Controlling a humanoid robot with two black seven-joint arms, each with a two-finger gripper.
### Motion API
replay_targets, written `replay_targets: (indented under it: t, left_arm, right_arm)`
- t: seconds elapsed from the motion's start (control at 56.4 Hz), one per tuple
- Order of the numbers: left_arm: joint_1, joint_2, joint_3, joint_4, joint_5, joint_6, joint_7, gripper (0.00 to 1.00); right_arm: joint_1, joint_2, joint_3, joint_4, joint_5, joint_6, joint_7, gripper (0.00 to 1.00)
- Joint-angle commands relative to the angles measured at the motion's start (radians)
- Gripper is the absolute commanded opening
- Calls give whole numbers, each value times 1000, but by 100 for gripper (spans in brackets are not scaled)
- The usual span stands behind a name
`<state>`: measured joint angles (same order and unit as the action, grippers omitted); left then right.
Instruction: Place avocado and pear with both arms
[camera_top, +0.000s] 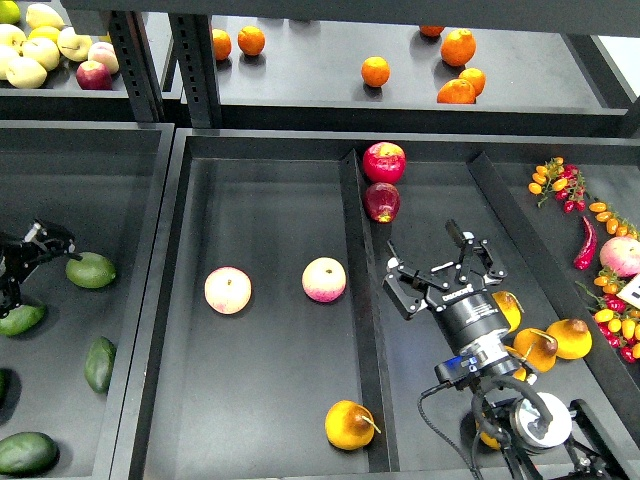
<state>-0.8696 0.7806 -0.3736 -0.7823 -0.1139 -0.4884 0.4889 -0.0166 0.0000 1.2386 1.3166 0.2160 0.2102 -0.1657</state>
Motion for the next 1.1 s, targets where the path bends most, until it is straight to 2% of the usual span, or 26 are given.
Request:
replay_targets:
  t: [0.0, 0.106, 0.213, 0.231, 0.319, 0.497, 0.55, 0.656, 0.816, 0.905, 1.082]
  left_arm:
    - [96, 2, -207, -11, -73, 0, 0, 98]
    - [190, -17, -337, -37, -154, 0, 0, 98]
    - [346, -76, -485, -115, -259, 0, 0, 98]
    - [422, -104, -555, -148, -280, 0, 0, 98]
    - [570, -184, -712, -238, -296, 0, 0, 98]
    - [794, -406, -965, -393, -319, 0, 0, 98]
    - [831, -454, -1010, -426, -319, 0, 0, 98]
    - [916, -558, -1102, -517, -320, 0, 0, 98]
    - [974, -676, -1177, -560, -309, 0, 0, 98]
    - [998, -739, -1208, -589, -306, 0, 0, 98]
    - [1026, -781, -1209, -594, -293, 0, 0, 98]
  right_arm:
    - [-2, 0, -18, 0, 0, 6, -5, 100]
    - [3, 0, -51, 0, 0, 15, -23, 100]
    - [10, -35, -73, 1, 2, 18, -29, 100]
    - [15, -67, -83, 1, 2, 18, -31, 100]
    - [36, -139, -116, 3, 3, 24, -55, 100]
    - [76, -287, -182, 4, 5, 63, -100, 100]
    - [92, -324, -205, 4, 5, 66, -117, 100]
    - [135, -434, -277, 4, 5, 78, -181, 100]
    - [202, -578, -439, 4, 5, 132, -323, 100]
    - [274, -653, -548, 3, 3, 164, -323, 100]
    - [398, -753, -732, -5, -35, 267, -323, 100]
